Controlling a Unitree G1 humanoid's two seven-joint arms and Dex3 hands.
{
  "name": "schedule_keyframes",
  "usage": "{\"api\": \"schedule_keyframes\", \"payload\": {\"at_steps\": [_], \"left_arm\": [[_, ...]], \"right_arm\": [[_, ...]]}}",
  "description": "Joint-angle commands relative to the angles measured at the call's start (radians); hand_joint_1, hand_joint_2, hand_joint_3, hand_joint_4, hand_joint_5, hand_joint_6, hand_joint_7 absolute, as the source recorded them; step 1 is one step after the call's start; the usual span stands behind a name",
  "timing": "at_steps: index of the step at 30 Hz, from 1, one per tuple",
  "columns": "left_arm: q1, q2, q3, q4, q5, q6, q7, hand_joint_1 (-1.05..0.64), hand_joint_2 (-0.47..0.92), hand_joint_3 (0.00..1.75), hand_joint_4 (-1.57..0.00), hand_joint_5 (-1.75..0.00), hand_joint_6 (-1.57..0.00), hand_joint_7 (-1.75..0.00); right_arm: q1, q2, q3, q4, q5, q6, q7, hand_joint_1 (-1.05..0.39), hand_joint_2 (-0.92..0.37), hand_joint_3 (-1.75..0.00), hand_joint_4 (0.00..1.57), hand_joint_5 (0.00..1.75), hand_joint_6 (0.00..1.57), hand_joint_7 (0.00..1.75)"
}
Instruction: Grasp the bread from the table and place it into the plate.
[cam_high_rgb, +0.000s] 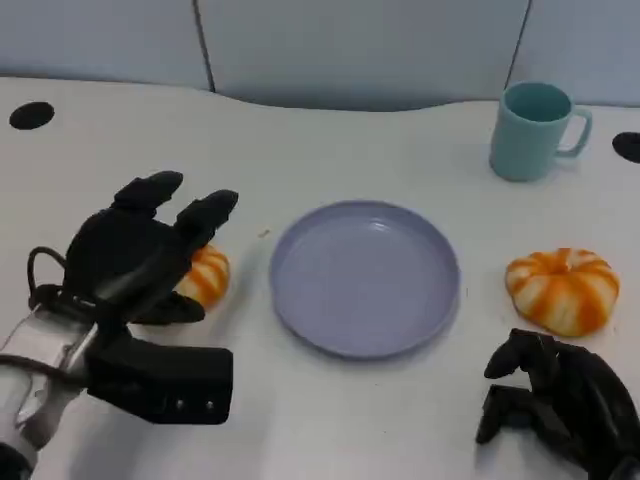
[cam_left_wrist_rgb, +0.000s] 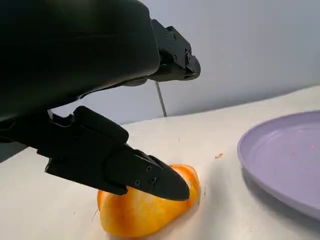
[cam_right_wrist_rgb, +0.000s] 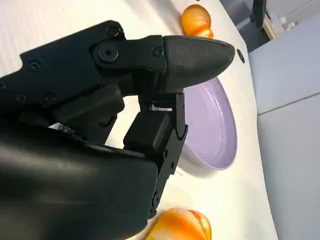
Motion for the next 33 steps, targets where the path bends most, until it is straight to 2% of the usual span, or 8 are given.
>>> {"api": "schedule_keyframes", "payload": {"at_steps": [1, 7, 11, 21, 30, 33], "left_arm": [[-0.083, 0.025, -0.057, 0.098, -0.017, 0.040, -0.047, -0.74, 0.89, 0.00, 0.00, -0.08, -0.11, 0.00], [-0.228, 0.002, -0.149, 0.292, -0.046, 0.083, -0.166, -0.77, 0.91, 0.01, 0.00, 0.00, -0.04, 0.00], [-0.325, -0.046, -0.193, 0.445, -0.083, 0.117, -0.255, -0.78, 0.92, 0.01, 0.00, 0.00, 0.00, 0.00], [-0.464, -0.137, -0.295, 0.737, -0.098, 0.153, -0.213, -0.79, 0.85, 0.00, 0.00, 0.00, -0.05, -0.02], [-0.483, -0.159, -0.328, 0.802, -0.128, 0.153, -0.167, -0.74, 0.83, 0.00, 0.00, 0.00, -0.07, -0.02], [-0.476, -0.191, -0.341, 0.841, -0.127, 0.184, -0.168, -0.70, 0.83, 0.00, 0.00, 0.00, -0.07, -0.01]], "right_arm": [[0.019, -0.006, -0.003, -0.006, -0.004, 0.015, -0.009, -0.43, -0.92, -0.43, 1.23, 1.11, 1.15, 1.03], [0.030, -0.003, -0.003, -0.022, 0.001, 0.026, -0.008, -0.42, -0.92, -0.45, 1.22, 1.11, 1.13, 1.04], [0.035, -0.003, -0.005, -0.028, -0.005, 0.024, -0.015, -0.42, -0.92, -0.44, 1.22, 1.11, 1.13, 1.04], [0.039, -0.009, -0.009, -0.035, -0.008, 0.023, -0.014, -0.43, -0.92, -0.45, 1.22, 1.12, 1.13, 1.04], [0.045, -0.007, -0.010, -0.052, -0.005, 0.043, -0.025, -0.42, -0.92, -0.44, 1.23, 1.13, 1.13, 1.06], [0.067, -0.014, -0.010, -0.057, -0.009, 0.009, -0.006, -0.42, -0.92, -0.47, 1.21, 1.13, 1.11, 1.07]]}}
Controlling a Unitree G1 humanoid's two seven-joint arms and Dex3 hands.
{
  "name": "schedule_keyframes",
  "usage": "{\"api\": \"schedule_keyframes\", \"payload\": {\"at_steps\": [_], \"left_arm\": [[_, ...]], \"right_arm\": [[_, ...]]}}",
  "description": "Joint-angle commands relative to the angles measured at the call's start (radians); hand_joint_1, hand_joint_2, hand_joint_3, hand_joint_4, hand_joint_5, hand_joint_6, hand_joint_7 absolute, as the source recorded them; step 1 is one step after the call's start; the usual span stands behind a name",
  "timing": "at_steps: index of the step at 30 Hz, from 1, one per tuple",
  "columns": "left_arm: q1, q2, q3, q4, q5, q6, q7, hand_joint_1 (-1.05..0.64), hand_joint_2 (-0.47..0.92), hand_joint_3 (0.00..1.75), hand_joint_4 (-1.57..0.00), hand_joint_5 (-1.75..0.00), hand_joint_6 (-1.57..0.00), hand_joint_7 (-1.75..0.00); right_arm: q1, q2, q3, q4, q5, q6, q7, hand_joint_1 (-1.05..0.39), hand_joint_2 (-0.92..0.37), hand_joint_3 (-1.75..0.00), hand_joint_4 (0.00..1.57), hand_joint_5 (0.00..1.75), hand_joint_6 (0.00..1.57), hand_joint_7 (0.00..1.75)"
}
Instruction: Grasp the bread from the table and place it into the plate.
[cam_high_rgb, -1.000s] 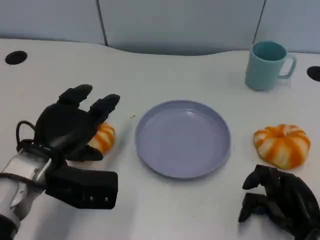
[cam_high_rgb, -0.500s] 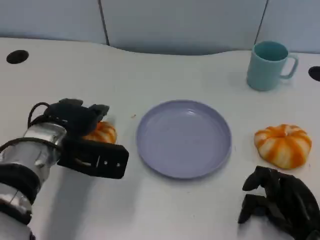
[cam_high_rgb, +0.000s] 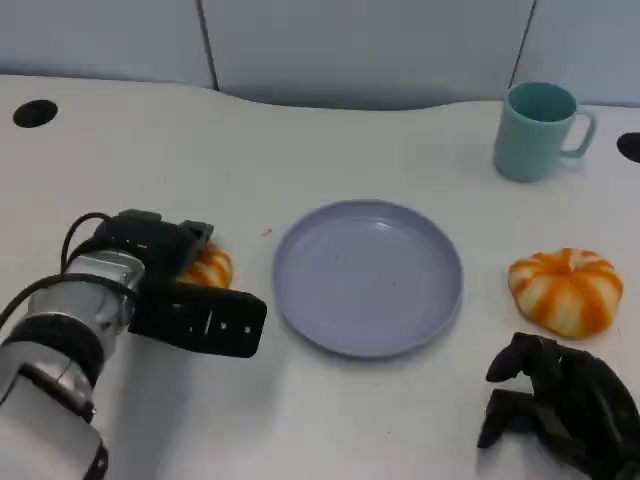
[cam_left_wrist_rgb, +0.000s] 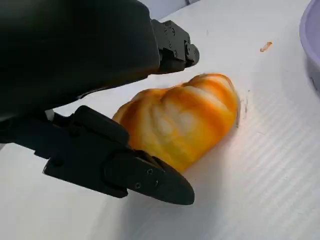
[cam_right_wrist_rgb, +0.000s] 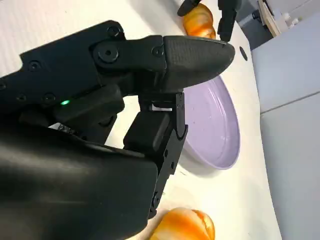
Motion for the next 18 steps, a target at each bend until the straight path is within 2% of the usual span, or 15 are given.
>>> {"api": "schedule_keyframes", "payload": {"at_steps": [1, 6, 9, 11, 13, 14, 15, 16, 17, 18], "left_arm": [[-0.008, -0.025, -0.020, 0.050, -0.011, 0.033, 0.014, -0.70, 0.84, 0.00, 0.00, 0.00, -0.06, -0.01], [0.010, -0.029, -0.029, 0.060, -0.019, 0.028, 0.051, -0.69, 0.83, 0.00, 0.00, 0.00, -0.08, -0.01], [0.028, -0.035, -0.033, 0.064, -0.028, 0.026, 0.066, -0.56, 0.88, 0.01, -0.08, -0.04, -0.14, -0.04], [0.036, -0.034, -0.031, 0.064, -0.040, 0.012, 0.086, -0.42, 0.87, 0.01, -0.17, -0.07, -0.21, -0.05], [0.047, -0.031, -0.028, 0.061, -0.051, -0.009, 0.122, -0.31, 0.90, 0.02, -0.35, -0.13, -0.36, -0.07], [0.051, -0.030, -0.029, 0.061, -0.052, -0.015, 0.139, -0.27, 0.91, 0.09, -0.56, -0.22, -0.53, -0.10], [0.054, -0.030, -0.031, 0.061, -0.052, -0.019, 0.158, -0.25, 0.92, 0.12, -0.62, -0.25, -0.59, -0.11], [0.055, -0.030, -0.034, 0.061, -0.052, -0.022, 0.170, -0.25, 0.92, 0.17, -0.74, -0.44, -0.73, -0.11], [0.057, -0.030, -0.034, 0.061, -0.055, -0.026, 0.178, -0.25, 0.92, 0.20, -0.75, -0.72, -0.85, -0.07], [0.058, -0.031, -0.035, 0.062, -0.058, -0.029, 0.183, -0.25, 0.92, 0.21, -0.79, -0.84, -0.94, -0.08]], "right_arm": [[0.041, -0.019, -0.006, -0.005, -0.005, -0.031, 0.015, -0.42, -0.92, -0.48, 1.20, 1.13, 1.11, 1.07], [0.057, -0.018, -0.010, -0.017, -0.002, -0.033, 0.013, -0.42, -0.92, -0.48, 1.19, 1.15, 1.11, 1.06], [0.074, -0.016, -0.014, -0.039, 0.007, -0.023, 0.010, -0.42, -0.92, -0.47, 1.19, 1.16, 1.11, 1.06], [0.079, -0.015, -0.017, -0.052, 0.014, -0.006, 0.005, -0.43, -0.92, -0.46, 1.19, 1.17, 1.11, 1.06], [0.082, -0.015, -0.019, -0.056, 0.023, 0.000, 0.011, -0.43, -0.92, -0.45, 1.19, 1.17, 1.11, 1.07], [0.083, -0.015, -0.020, -0.057, 0.026, 0.001, 0.013, -0.42, -0.92, -0.45, 1.19, 1.17, 1.11, 1.08], [0.086, -0.016, -0.019, -0.061, 0.026, 0.001, 0.012, -0.42, -0.92, -0.45, 1.19, 1.17, 1.11, 1.08], [0.089, -0.016, -0.018, -0.064, 0.025, 0.001, 0.010, -0.42, -0.92, -0.45, 1.19, 1.17, 1.11, 1.08], [0.091, -0.017, -0.018, -0.068, 0.024, 0.003, 0.008, -0.42, -0.92, -0.45, 1.19, 1.17, 1.11, 1.08], [0.093, -0.018, -0.017, -0.071, 0.023, 0.005, 0.007, -0.42, -0.92, -0.45, 1.19, 1.17, 1.11, 1.09]]}}
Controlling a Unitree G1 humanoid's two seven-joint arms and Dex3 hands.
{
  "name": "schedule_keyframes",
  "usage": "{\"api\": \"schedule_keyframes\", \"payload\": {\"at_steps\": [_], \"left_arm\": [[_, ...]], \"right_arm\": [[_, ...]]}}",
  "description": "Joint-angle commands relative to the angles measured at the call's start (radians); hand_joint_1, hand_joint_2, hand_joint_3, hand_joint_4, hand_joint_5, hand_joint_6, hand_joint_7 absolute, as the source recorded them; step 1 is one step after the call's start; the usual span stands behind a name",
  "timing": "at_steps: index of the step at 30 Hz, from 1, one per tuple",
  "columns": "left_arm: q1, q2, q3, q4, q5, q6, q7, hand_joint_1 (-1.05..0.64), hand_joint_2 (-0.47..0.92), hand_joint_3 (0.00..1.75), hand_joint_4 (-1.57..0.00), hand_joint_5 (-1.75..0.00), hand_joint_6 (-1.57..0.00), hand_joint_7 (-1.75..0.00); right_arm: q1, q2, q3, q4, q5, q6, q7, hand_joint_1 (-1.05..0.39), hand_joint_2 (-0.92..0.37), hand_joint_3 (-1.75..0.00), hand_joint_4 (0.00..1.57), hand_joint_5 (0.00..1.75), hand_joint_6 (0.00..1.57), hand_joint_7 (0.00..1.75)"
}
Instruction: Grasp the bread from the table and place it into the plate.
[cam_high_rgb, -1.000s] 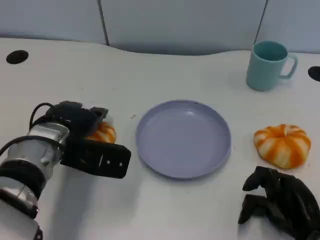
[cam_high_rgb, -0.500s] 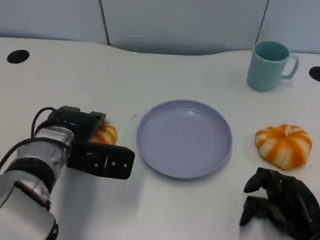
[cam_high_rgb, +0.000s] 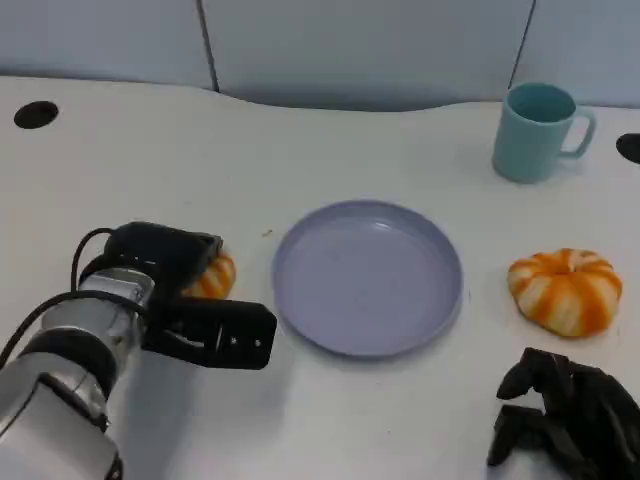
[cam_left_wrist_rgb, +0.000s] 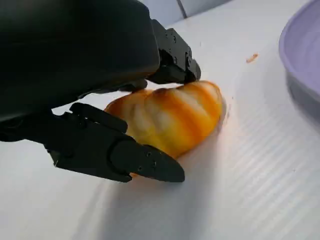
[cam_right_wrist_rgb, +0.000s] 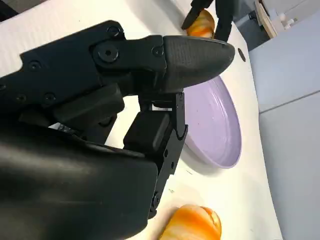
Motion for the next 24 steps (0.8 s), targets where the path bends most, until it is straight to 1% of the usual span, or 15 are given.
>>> {"api": "schedule_keyframes", "payload": {"at_steps": [1, 3, 4, 5, 6, 8, 9, 10, 11, 12, 14, 16, 20, 22, 24], "left_arm": [[0.036, 0.005, -0.008, 0.014, -0.009, -0.013, 0.022, -0.25, 0.92, 0.21, -0.81, -0.91, -0.99, -0.08], [0.040, 0.006, -0.015, 0.013, -0.007, -0.017, 0.046, -0.25, 0.92, 0.21, -0.83, -0.94, -1.02, -0.07], [0.044, 0.007, -0.024, 0.013, -0.001, -0.018, 0.068, -0.30, 0.92, 0.18, -0.78, -1.32, -1.07, -0.12], [0.047, 0.008, -0.030, 0.012, 0.003, -0.019, 0.084, -0.33, 0.92, 0.21, -0.71, -1.57, -1.04, -0.36], [0.053, 0.010, -0.032, 0.012, 0.001, -0.027, 0.108, -0.34, 0.92, 0.22, -0.68, -1.66, -0.91, -0.66], [0.060, 0.012, -0.034, 0.012, -0.004, -0.040, 0.144, -0.29, 0.92, 0.34, -0.71, -1.73, -0.62, -1.48], [0.065, 0.012, -0.034, 0.011, -0.005, -0.048, 0.172, -0.26, 0.91, 0.35, -0.72, -1.74, -0.58, -1.61], [0.069, 0.012, -0.037, 0.010, -0.003, -0.056, 0.198, -0.26, 0.91, 0.30, -0.74, -1.74, -0.55, -1.68], [0.072, 0.012, -0.039, 0.010, -0.001, -0.062, 0.215, -0.26, 0.91, 0.23, -0.75, -1.74, -0.64, -1.30], [0.071, 0.014, -0.040, 0.010, -0.002, -0.070, 0.222, -0.27, 0.92, 0.20, -0.75, -1.75, -0.70, -1.13], [0.066, 0.017, -0.043, 0.011, -0.003, -0.075, 0.220, -0.27, 0.92, 0.28, -0.71, -1.75, -0.66, -1.25], [0.057, 0.026, -0.053, 0.010, 0.004, -0.087, 0.231, -0.25, 0.92, 0.32, -0.70, -1.75, -0.65, -1.25], [0.047, 0.040, -0.056, 0.008, 0.003, -0.104, 0.265, -0.24, 0.92, 0.32, -0.74, -1.75, -0.53, -1.68], [0.046, 0.041, -0.056, 0.008, 0.002, -0.107, 0.269, -0.23, 0.92, 0.32, -0.74, -1.75, -0.52, -1.72], [0.054, 0.051, 0.007, 0.000, -0.059, -0.154, 0.313, -0.17, 0.89, 0.31, -0.73, -1.75, -0.53, -1.74]], "right_arm": [[0.023, -0.015, -0.011, -0.021, 0.005, 0.019, -0.009, -0.42, -0.92, -0.45, 1.19, 1.17, 1.11, 1.09], [0.025, -0.016, -0.011, -0.027, 0.007, 0.026, -0.009, -0.42, -0.92, -0.45, 1.19, 1.17, 1.11, 1.09], [0.025, -0.017, -0.011, -0.024, 0.005, 0.020, -0.006, -0.43, -0.92, -0.44, 1.18, 1.18, 1.09, 1.11], [0.024, -0.018, -0.011, -0.021, 0.004, 0.016, -0.004, -0.42, -0.92, -0.45, 1.17, 1.19, 1.07, 1.13], [0.020, -0.017, -0.013, -0.014, 0.006, 0.015, 0.000, -0.42, -0.92, -0.45, 1.17, 1.19, 1.07, 1.13], [0.014, -0.016, -0.015, -0.005, 0.010, 0.014, 0.004, -0.42, -0.92, -0.45, 1.17, 1.20, 1.07, 1.14], [0.014, -0.015, -0.015, -0.006, 0.007, 0.014, 0.000, -0.42, -0.92, -0.45, 1.17, 1.20, 1.07, 1.14], [0.013, -0.015, -0.013, -0.008, 0.004, 0.013, -0.002, -0.42, -0.92, -0.46, 1.17, 1.19, 1.07, 1.14], [0.013, -0.016, -0.012, -0.009, 0.001, 0.014, -0.004, -0.42, -0.92, -0.46, 1.16, 1.19, 1.07, 1.13], [0.012, -0.016, -0.010, -0.004, -0.001, 0.004, 0.000, -0.42, -0.92, -0.47, 1.16, 1.19, 1.07, 1.13], [0.009, -0.016, -0.011, 0.011, 0.001, -0.013, 0.013, -0.41, -0.92, -0.47, 1.15, 1.19, 1.06, 1.13], [0.006, -0.014, -0.007, 0.014, -0.007, -0.010, 0.003, -0.42, -0.92, -0.47, 1.15, 1.19, 1.06, 1.12], [0.001, -0.010, -0.003, 0.016, -0.010, -0.002, -0.010, -0.42, -0.92, -0.46, 1.17, 1.19, 1.08, 1.12], [0.001, -0.009, -0.002, 0.017, -0.009, -0.002, -0.011, -0.42, -0.92, -0.46, 1.17, 1.19, 1.08, 1.12], [0.008, -0.003, 0.005, 0.009, -0.018, -0.012, -0.021, -0.42, -0.92, -0.47, 1.16, 1.19, 1.09, 1.11]]}}
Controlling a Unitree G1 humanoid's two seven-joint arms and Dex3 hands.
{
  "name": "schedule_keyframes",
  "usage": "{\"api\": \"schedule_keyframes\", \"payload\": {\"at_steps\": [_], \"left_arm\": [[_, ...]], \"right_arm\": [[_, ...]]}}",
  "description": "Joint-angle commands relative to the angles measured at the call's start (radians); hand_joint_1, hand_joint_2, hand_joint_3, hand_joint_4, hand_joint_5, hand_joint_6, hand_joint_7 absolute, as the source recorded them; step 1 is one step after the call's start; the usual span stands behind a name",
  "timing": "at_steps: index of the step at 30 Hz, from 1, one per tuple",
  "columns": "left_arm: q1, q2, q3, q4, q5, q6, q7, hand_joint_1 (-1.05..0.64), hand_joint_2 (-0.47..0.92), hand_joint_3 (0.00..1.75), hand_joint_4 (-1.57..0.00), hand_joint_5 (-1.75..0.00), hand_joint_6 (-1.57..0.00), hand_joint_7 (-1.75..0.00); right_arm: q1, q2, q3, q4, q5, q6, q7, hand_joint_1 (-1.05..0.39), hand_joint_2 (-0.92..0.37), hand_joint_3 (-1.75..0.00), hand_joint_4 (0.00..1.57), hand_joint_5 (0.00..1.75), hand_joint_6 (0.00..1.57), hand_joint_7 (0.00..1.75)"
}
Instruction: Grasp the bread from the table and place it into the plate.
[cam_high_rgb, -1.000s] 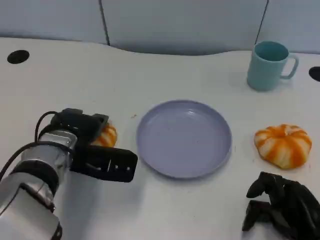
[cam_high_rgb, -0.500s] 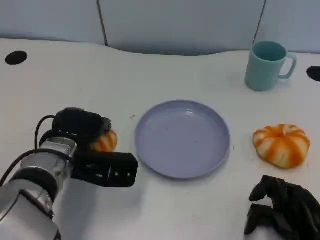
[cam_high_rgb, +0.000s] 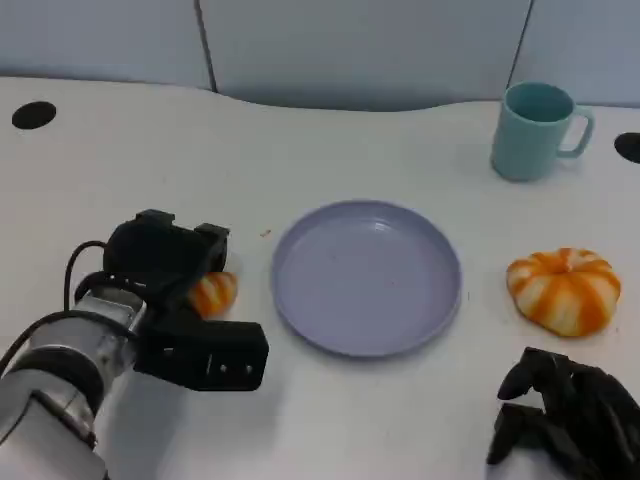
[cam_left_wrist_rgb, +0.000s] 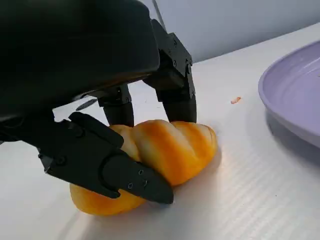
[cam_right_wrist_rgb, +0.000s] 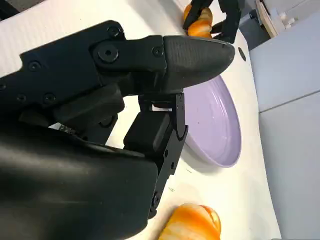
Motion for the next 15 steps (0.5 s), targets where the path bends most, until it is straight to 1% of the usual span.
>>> {"api": "schedule_keyframes", "payload": {"at_steps": [1, 5, 8, 11, 12, 13, 14, 15], "left_arm": [[0.020, 0.030, 0.078, -0.003, -0.075, -0.074, 0.064, -0.14, 0.89, 0.31, -0.73, -1.75, -0.54, -1.74], [0.023, 0.032, 0.099, -0.001, -0.091, -0.096, 0.075, -0.11, 0.89, 0.32, -0.73, -1.75, -0.56, -1.75], [0.008, 0.022, 0.168, -0.013, -0.155, -0.116, 0.076, -0.09, 0.90, 0.33, -0.73, -1.75, -0.55, -1.75], [0.007, 0.021, 0.181, -0.015, -0.162, -0.119, 0.073, -0.09, 0.90, 0.34, -0.73, -1.75, -0.55, -1.75], [-0.012, 0.023, 0.183, -0.023, -0.163, -0.142, 0.076, -0.09, 0.90, 0.34, -0.73, -1.75, -0.55, -1.75], [-0.029, 0.024, 0.185, -0.031, -0.164, -0.167, 0.081, -0.11, 0.78, 0.58, -0.76, -1.75, -0.59, -1.75], [-0.046, 0.023, 0.182, -0.039, -0.159, -0.187, 0.089, -0.10, 0.69, 0.72, -0.78, -1.75, -0.60, -1.75], [-0.061, 0.021, 0.178, -0.045, -0.154, -0.200, 0.093, -0.10, 0.63, 0.81, -0.80, -1.75, -0.62, -1.75]], "right_arm": [[0.015, 0.001, 0.006, 0.000, -0.016, -0.004, -0.021, -0.42, -0.92, -0.47, 1.16, 1.19, 1.09, 1.11], [0.017, 0.002, 0.008, -0.002, -0.017, -0.006, -0.024, -0.42, -0.92, -0.47, 1.16, 1.19, 1.09, 1.11], [0.014, -0.001, 0.009, -0.001, -0.014, -0.004, -0.016, -0.42, -0.92, -0.47, 1.16, 1.19, 1.09, 1.10], [0.014, -0.001, 0.009, -0.001, -0.014, -0.004, -0.015, -0.42, -0.92, -0.46, 1.16, 1.19, 1.09, 1.10], [0.013, -0.001, 0.010, -0.001, -0.015, -0.004, -0.015, -0.42, -0.92, -0.46, 1.16, 1.19, 1.09, 1.10], [0.012, 0.000, 0.011, 0.000, -0.015, -0.005, -0.014, -0.42, -0.92, -0.47, 1.17, 1.19, 1.10, 1.10], [0.012, 0.001, 0.012, -0.001, -0.015, -0.004, -0.015, -0.42, -0.92, -0.47, 1.17, 1.19, 1.10, 1.10], [0.011, 0.000, 0.013, -0.002, -0.017, -0.002, -0.017, -0.42, -0.92, -0.47, 1.17, 1.19, 1.10, 1.10]]}}
